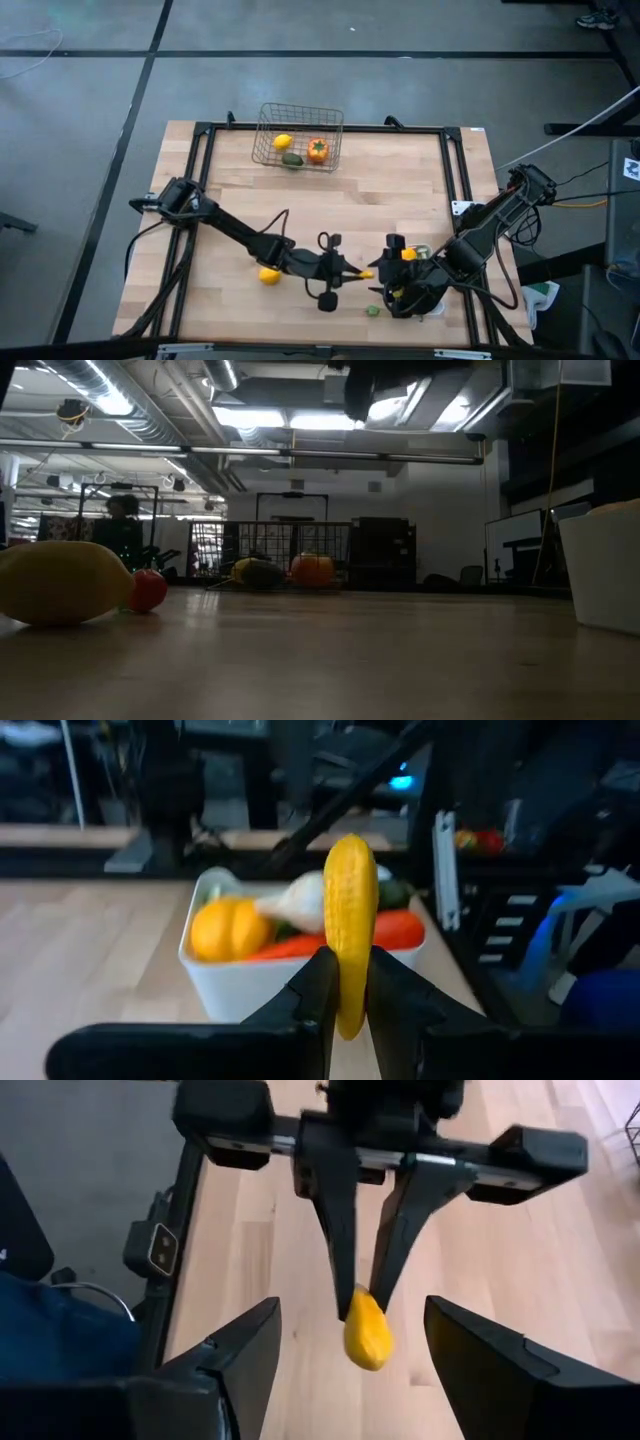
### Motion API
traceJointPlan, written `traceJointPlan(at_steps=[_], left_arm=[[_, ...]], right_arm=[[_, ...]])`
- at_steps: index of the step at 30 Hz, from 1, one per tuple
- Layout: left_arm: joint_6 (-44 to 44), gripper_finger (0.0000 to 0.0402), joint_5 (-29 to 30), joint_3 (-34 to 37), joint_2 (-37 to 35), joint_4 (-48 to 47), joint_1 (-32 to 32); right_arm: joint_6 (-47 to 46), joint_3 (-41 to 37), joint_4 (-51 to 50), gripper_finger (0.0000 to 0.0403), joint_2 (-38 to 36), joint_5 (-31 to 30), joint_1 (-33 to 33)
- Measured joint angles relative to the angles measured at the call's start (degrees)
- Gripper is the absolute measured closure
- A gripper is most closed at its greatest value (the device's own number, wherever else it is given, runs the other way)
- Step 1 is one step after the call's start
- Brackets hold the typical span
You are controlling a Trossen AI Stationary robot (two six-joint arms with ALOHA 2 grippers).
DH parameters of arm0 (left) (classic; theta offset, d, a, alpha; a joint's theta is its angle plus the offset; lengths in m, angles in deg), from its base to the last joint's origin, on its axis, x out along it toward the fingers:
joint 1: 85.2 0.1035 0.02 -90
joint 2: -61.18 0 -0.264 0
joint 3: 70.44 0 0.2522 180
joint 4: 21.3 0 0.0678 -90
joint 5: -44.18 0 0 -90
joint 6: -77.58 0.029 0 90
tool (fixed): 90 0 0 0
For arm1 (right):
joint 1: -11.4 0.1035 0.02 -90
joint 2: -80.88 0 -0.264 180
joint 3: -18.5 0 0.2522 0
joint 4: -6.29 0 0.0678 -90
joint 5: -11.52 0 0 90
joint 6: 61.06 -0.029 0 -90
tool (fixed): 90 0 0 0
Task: Sort produce into baskets
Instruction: Put the corn into the white bin
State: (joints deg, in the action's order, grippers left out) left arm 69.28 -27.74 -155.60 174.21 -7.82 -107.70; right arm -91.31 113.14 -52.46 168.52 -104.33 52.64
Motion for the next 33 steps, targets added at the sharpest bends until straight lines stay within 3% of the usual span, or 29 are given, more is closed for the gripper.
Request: traceJointPlan(at_steps=[12, 33], left_arm=[[4.3, 0.0357, 0.1, 0.0, 0.0, 5.6, -0.8], [5.4, 0.0356, 0.1, 0.0, -0.1, 6.5, -0.8]], right_arm=[[-0.1, 0.0, 0.6, 0.0166, 0.0, 1.1, 0.0], [-0.1, 0.0, 0.2, 0.0303, 0.0, 1.1, 0.0]])
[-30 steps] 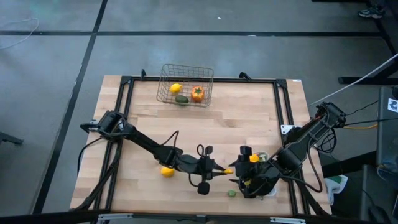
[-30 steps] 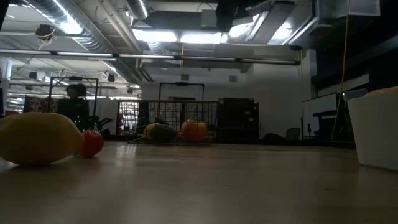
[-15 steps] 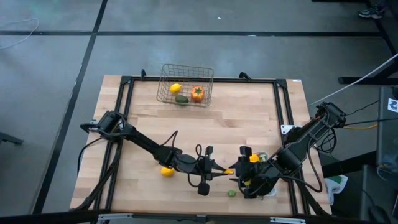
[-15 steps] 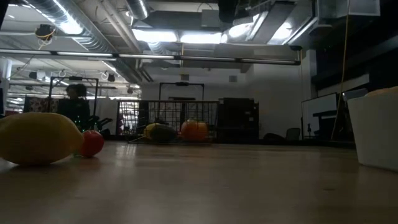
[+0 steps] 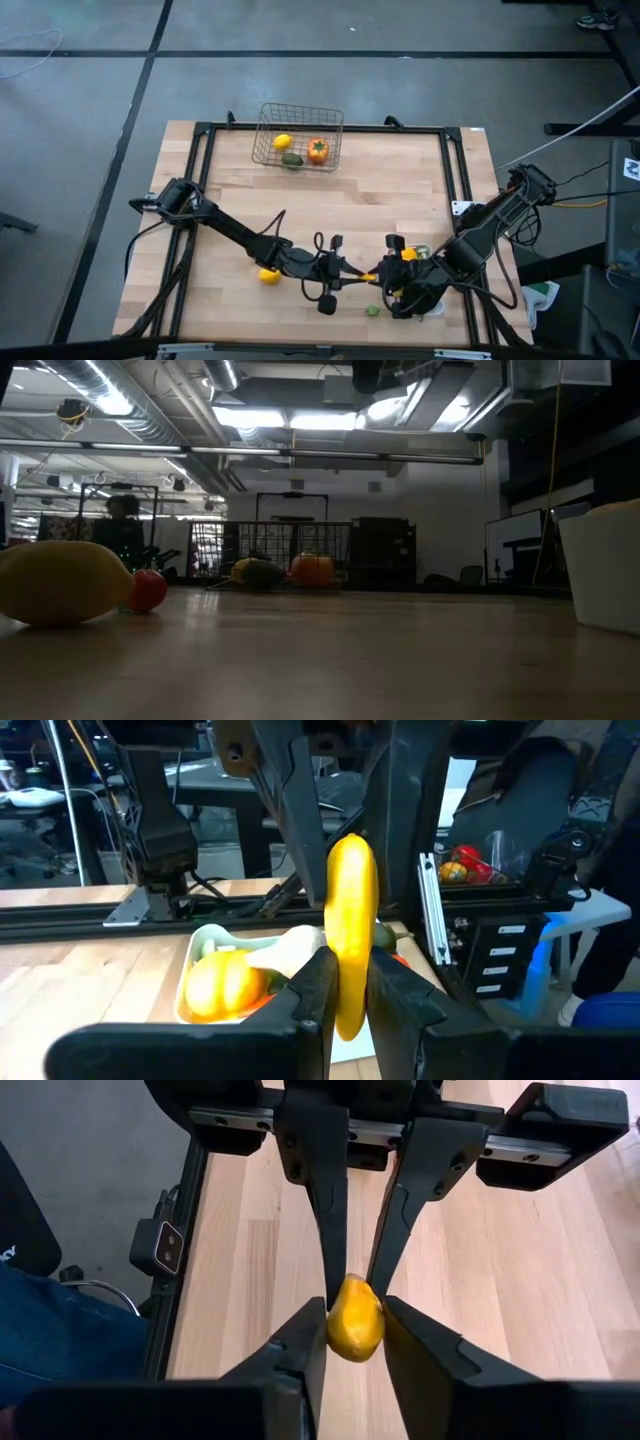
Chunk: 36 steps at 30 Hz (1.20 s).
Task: Sort produce into baskets
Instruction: Put the corn into the white bin
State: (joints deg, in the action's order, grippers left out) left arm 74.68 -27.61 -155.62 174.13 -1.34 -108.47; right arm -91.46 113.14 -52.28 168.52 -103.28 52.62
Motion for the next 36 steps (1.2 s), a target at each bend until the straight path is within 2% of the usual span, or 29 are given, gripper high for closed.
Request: traceJointPlan(at_steps=[7, 17, 20, 24, 30, 36], left_arm=[[0.0, 0.0356, 0.0, 0.0, 0.0, 0.0, 0.0], [0.0, 0.0355, -0.1, 0.0, 0.0, -0.1, 0.0], [0.0, 0.0339, -0.1, 0.0, 0.0, -0.1, 0.0], [0.0, 0.029, -0.1, 0.0, 0.0, -0.1, 0.0], [-0.1, 0.0224, 0.0, 0.0, 0.0, -0.1, 0.0], [-0.1, 0.0203, 0.1, 0.0, 0.0, -0.5, 0.1]], right_arm=[[-0.4, 0.0, -0.2, 0.033, 0.0, 0.0, 0.0], [-1.3, 0.0, -0.2, 0.0333, 0.0, 1.5, 0.0], [-1.3, 0.0, -0.2, 0.0333, 0.0, 1.7, 0.0], [-3.1, 0.0, -0.4, 0.0333, 0.0, 2.6, 0.0], [-6.8, 0.0, -0.7, 0.0333, 0.0, 10.5, 0.0], [-17.2, 0.0, -6.2, 0.0333, 0.0, 21.1, 0.1]])
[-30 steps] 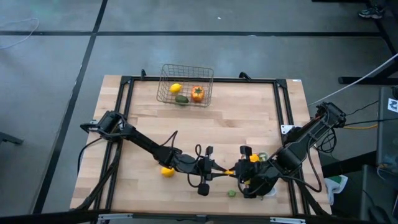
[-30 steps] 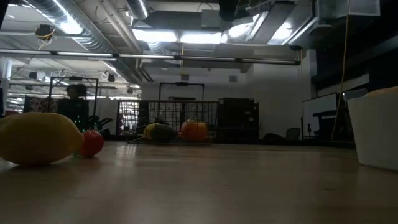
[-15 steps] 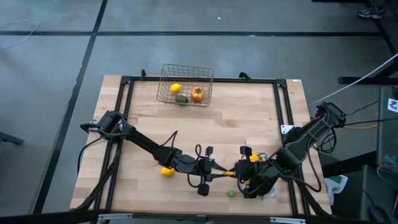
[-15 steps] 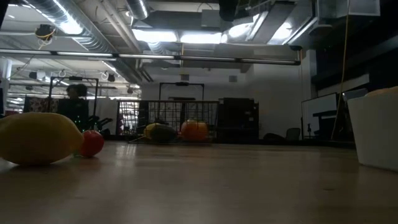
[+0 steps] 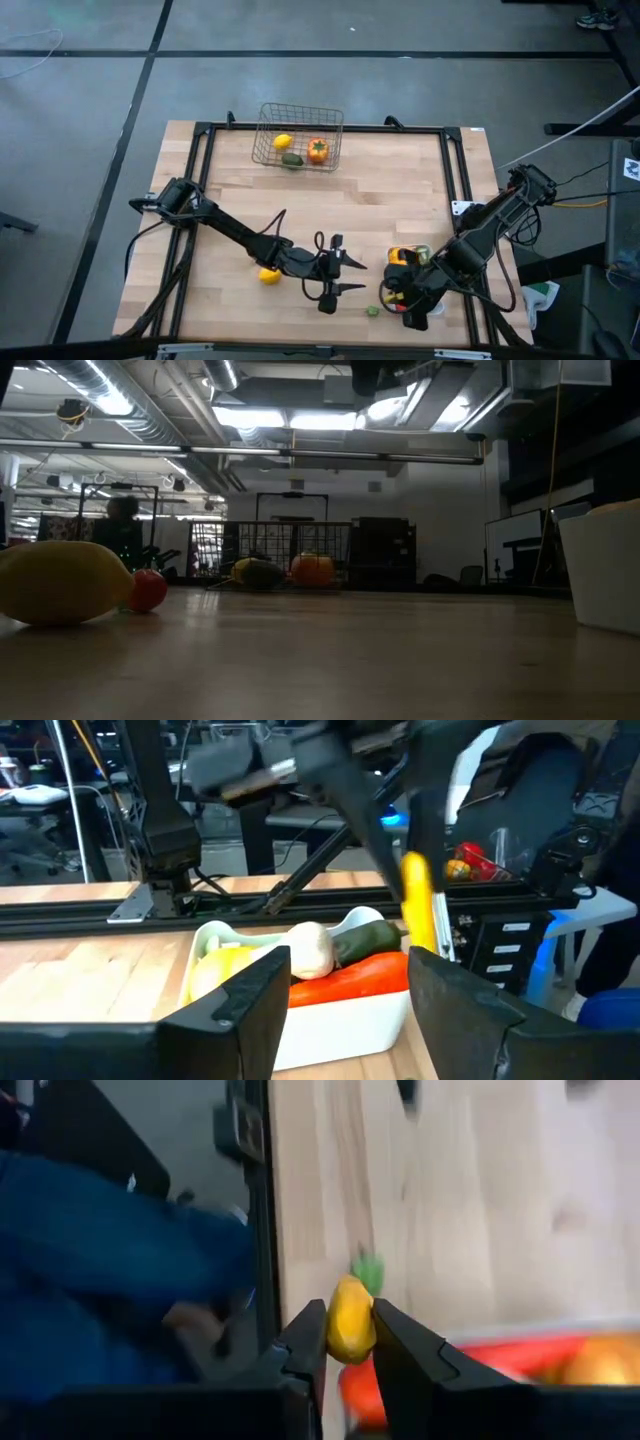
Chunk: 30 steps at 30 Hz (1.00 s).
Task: Sort produce into baskets
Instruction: Put the corn into the white bin
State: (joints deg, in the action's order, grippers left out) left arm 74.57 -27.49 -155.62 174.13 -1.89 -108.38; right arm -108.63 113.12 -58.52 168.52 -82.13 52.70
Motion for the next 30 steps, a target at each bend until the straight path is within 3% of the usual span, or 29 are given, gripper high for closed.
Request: traceJointPlan(at_steps=[3, 8, 24, 30], left_arm=[[0.0, 0.0202, 0.0, 0.0, 0.0, -0.3, 0.0], [-0.3, 0.0202, 0.0, 0.0, 0.0, -1.8, 0.0], [-1.5, 0.0201, -0.2, 0.0, 0.0, -2.6, 0.0], [-1.4, 0.0201, -0.2, 0.0, 0.0, -2.6, 0.1]], right_arm=[[-5.7, 0.0, -3.0, 0.0333, 0.0, 5.4, 0.3], [-14.9, 0.0, -7.7, 0.0333, 0.6, 7.8, 4.0], [-30.3, 0.0, -10.6, 0.0334, 4.9, 3.2, 14.9], [-35.2, 0.0, -19.1, 0.0334, 4.7, 3.1, 16.6]])
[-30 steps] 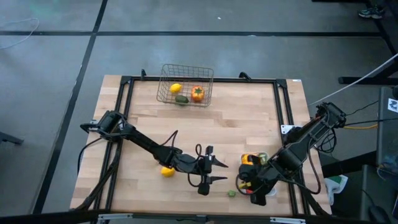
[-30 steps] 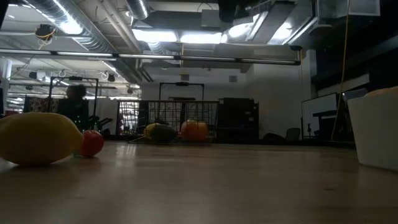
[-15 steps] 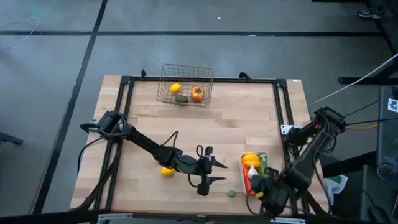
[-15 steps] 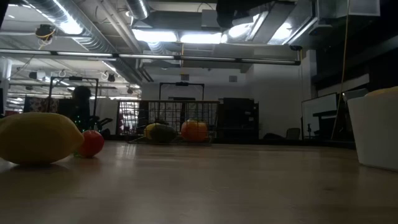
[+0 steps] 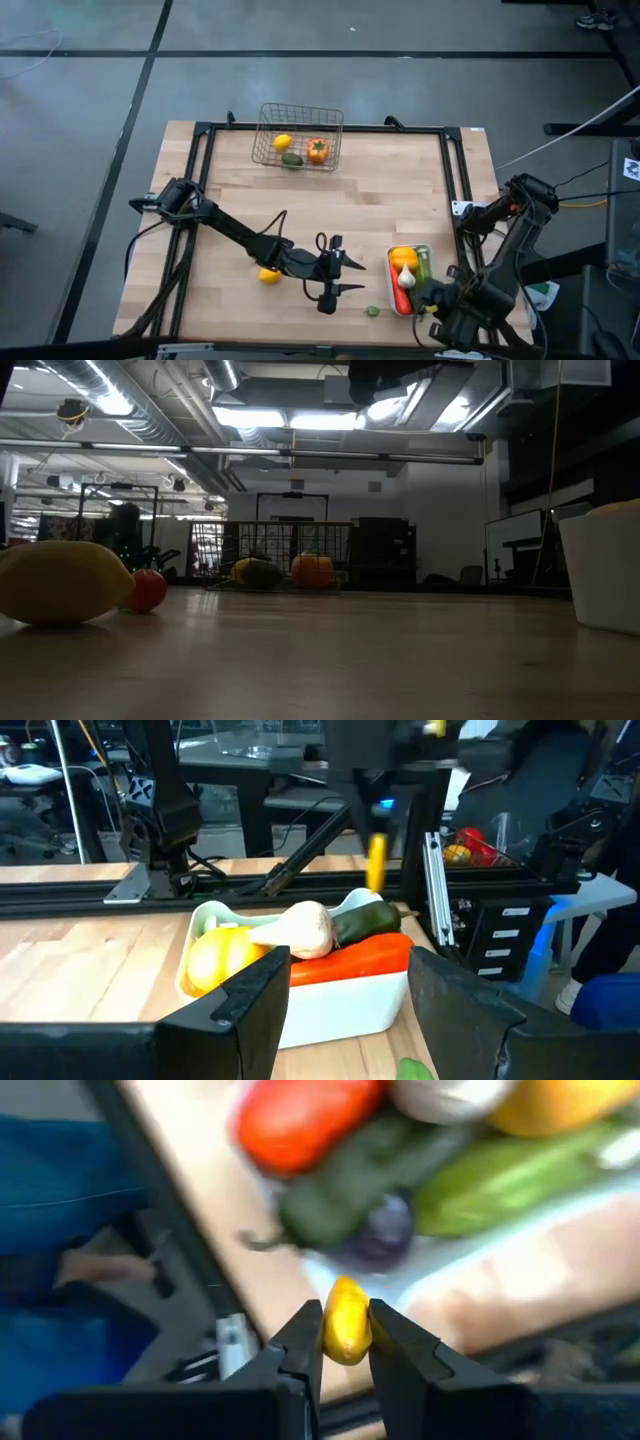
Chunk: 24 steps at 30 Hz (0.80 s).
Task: Sort produce into baskets
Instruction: Put the corn into the white bin
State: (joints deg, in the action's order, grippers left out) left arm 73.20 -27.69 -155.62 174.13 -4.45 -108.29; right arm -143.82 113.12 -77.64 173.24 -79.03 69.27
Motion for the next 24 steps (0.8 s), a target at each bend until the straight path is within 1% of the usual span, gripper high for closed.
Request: traceJointPlan(at_steps=[5, 8, 10, 14, 24], left_arm=[[0.0, 0.0201, 0.0, 0.0, 0.0, 0.0, 0.0], [0.0, 0.0201, 0.0, 0.0, 0.0, 0.0, 0.1], [0.0, 0.0201, 0.0, 0.0, 0.0, 0.0, 0.1], [0.0, 0.0201, 0.0, 0.0, 0.0, 0.0, 0.2], [0.0, 0.0201, 0.0, 0.0, 0.0, 0.0, 0.2]], right_arm=[[-1.4, 0.0, -6.5, 0.0334, 0.0, -1.4, -0.1], [-1.0, -1.1, -7.2, 0.0334, 0.1, -4.7, -0.1], [-1.0, -2.5, -7.5, 0.0334, 0.2, -5.1, -0.1], [-1.1, -5.6, -7.0, 0.0334, 0.2, -5.0, -0.1], [-1.0, -11.1, 0.0, 0.0333, 0.2, -4.8, -0.1]])
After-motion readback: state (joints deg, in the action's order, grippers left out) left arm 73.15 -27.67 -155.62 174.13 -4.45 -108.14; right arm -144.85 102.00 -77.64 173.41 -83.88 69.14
